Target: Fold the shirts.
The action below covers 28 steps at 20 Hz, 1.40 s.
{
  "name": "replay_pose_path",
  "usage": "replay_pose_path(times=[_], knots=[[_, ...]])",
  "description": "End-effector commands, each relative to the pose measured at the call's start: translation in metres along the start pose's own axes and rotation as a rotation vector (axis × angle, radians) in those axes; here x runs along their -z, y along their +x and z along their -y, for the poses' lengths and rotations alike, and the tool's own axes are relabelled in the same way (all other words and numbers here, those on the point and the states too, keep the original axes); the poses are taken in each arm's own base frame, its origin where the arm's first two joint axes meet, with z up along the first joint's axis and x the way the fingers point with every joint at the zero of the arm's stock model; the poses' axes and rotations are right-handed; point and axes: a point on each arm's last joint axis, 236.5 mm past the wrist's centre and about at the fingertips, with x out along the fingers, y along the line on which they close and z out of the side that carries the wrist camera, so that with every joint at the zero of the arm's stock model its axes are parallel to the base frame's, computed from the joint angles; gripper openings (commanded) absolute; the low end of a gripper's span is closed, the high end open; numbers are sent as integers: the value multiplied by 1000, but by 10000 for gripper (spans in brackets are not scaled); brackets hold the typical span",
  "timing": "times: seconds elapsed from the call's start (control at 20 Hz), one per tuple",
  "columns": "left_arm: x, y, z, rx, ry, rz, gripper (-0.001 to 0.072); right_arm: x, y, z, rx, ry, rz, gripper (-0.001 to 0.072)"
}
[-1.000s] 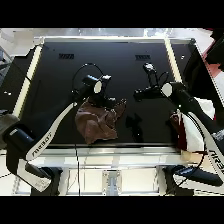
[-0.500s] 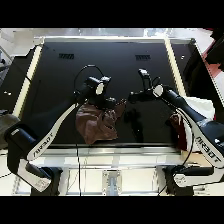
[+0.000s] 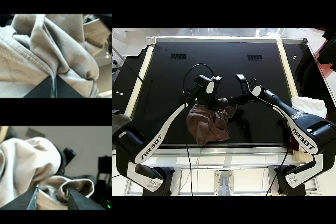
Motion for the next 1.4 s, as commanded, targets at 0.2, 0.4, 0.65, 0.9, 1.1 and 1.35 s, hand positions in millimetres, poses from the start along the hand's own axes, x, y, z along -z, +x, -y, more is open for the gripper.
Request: replay_pose_path(times=[0.2,0.4,0.65,0.9,1.1,1.35], knots=[[-2,-4,1,4,10,15,16,2,-26,35,94,-78,-125,399],[-2,-4,1,4,10,14,15,-4,-26,36,103,-68,-108,399],[-2,-4,1,4,9,15,15,18,-11,34,61,-26,-191,467],[-2,-4,1,4,10,16,15,18,1,27,17,28,-179,453],[-2,-5,1,4,13,16,15,9,12,24,0,61,-131,42],[-4,-62,-43,-170,73,110,15,-16,-20,44,107,14,-90,12]])
